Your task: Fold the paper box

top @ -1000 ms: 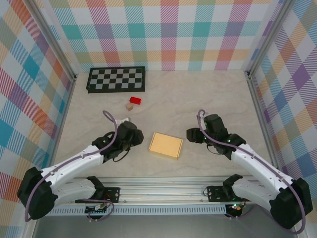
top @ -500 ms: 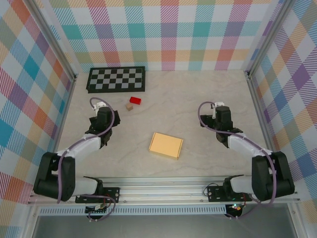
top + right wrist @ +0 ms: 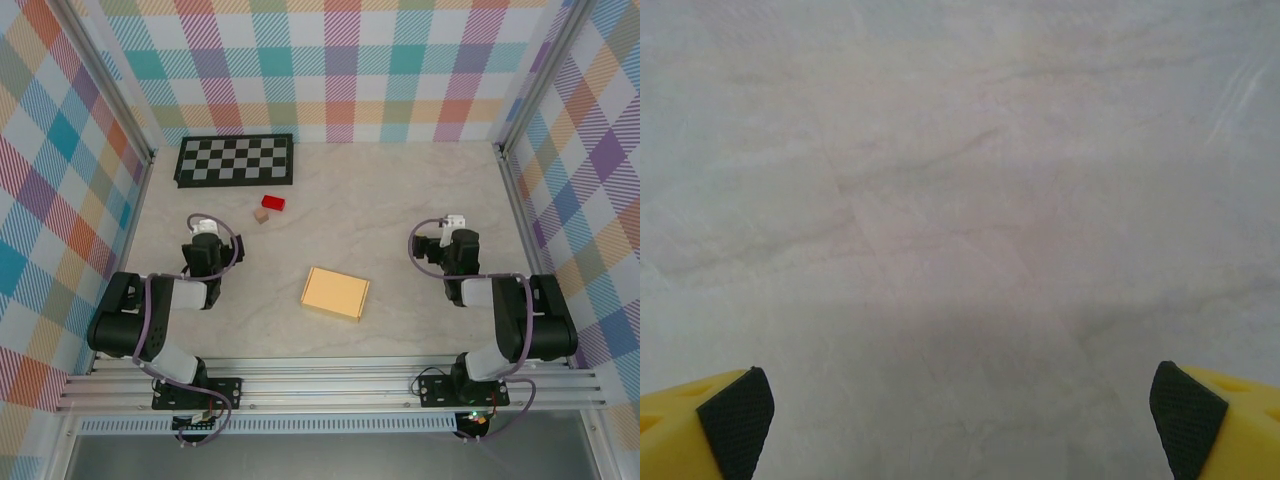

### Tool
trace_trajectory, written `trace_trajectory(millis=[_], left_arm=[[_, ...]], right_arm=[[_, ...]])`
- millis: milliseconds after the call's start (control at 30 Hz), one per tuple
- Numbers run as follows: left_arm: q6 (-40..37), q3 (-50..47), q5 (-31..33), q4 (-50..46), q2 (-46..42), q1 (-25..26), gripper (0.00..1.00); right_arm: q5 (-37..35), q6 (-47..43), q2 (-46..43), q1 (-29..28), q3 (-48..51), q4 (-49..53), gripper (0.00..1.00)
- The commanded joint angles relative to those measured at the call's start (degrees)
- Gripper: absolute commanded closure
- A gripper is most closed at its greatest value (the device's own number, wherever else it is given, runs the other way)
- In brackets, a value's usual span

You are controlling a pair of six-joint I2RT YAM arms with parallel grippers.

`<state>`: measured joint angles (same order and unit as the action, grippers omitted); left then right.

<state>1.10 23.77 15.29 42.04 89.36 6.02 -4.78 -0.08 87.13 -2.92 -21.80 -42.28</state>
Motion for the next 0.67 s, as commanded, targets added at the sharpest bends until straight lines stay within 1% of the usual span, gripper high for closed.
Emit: trace_trajectory(millis=[0,100,133,167,200,333,367,400,433,467,633], left_arm=[[-1.5,-0.4,-3.4,6.0,0.4,-0.9,0.00],[-1.6,-0.4,-3.2,5.5,0.3,-0.7,0.00],[-1.6,-0.5,-3.2,5.7,0.3,-0.7,0.00],[-1.6,-0.5,-3.2,5.6,0.2,-0.7,0.00],[-1.6,-0.5,-3.1,5.7,0.3,-0.7,0.00],[-1.6,-0.3,-3.5,5.4,0.3,-0.8,0.00],[-1.6,-0.1,-3.9,5.0,0.3,-0.9,0.00],[-1.9,0.6,-6.0,4.0,0.4,-1.3,0.00],[-2.4,1.5,-9.9,2.2,0.6,-2.2,0.00],[-2.5,2.0,-11.4,1.6,0.8,-2.5,0.00],[-3.0,1.3,-11.9,2.6,0.6,-2.5,0.00]], right_arm=[[5.1,-2.0,-0.4,0.4,1.4,-9.5,0.00],[5.3,-1.7,0.0,0.7,0.8,-8.5,0.00],[6.4,-1.0,0.2,1.4,-1.4,-4.4,0.00],[9.6,0.2,0.4,3.4,-2.2,-3.5,0.00],[10.6,0.9,0.4,4.3,-2.3,-3.0,0.00],[10.4,0.7,0.4,4.2,-2.3,-3.2,0.00],[10.4,0.7,0.4,4.2,-2.3,-3.0,0.00],[10.3,0.7,0.4,4.1,-2.3,-3.2,0.00],[10.1,0.6,0.4,3.9,-2.4,-3.0,0.00],[9.9,0.5,0.4,3.9,-2.3,-3.0,0.00],[9.8,0.5,0.4,3.8,-2.4,-3.0,0.00]])
